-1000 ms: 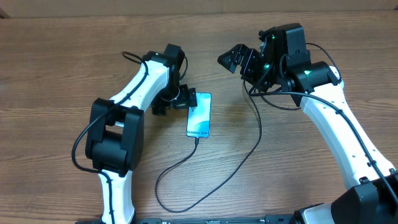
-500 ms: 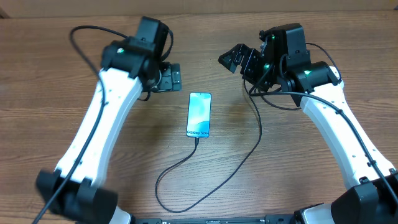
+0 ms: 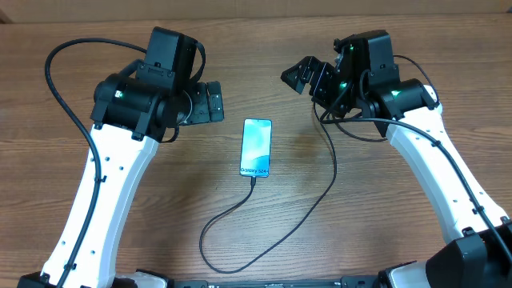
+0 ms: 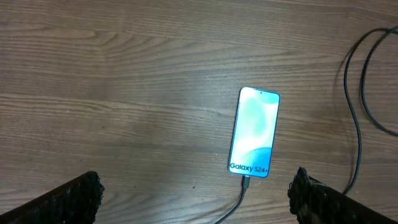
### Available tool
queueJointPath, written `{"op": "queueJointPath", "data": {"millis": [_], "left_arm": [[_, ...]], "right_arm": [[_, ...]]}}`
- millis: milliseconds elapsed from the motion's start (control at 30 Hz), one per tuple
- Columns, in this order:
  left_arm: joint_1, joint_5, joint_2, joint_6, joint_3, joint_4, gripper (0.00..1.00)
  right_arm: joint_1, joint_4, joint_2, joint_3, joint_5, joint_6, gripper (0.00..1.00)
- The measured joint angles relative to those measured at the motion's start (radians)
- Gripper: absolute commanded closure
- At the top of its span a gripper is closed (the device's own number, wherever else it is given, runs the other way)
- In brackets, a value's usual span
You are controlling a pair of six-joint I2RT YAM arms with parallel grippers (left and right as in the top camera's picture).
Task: Plug charger to phone and switch on socket
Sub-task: 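Open the left gripper and lift it up off the phone, then move the right gripper over the white power strip's switch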
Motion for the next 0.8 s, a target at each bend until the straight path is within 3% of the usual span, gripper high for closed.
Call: {"op": "queueJointPath", "data": {"millis": [467,800], "left_arm": [[0.0,-0.003,0.0,0.0,0.0,0.0,0.0],[0.0,-0.004,0.0,0.0,0.0,0.0,0.0]], "right_arm": [[-0.021,-0.005,0.0,0.0,-0.005,-0.022,0.0],[-0.281,-0.179,0.0,0.099,-0.068,-0.156,0.01]]}}
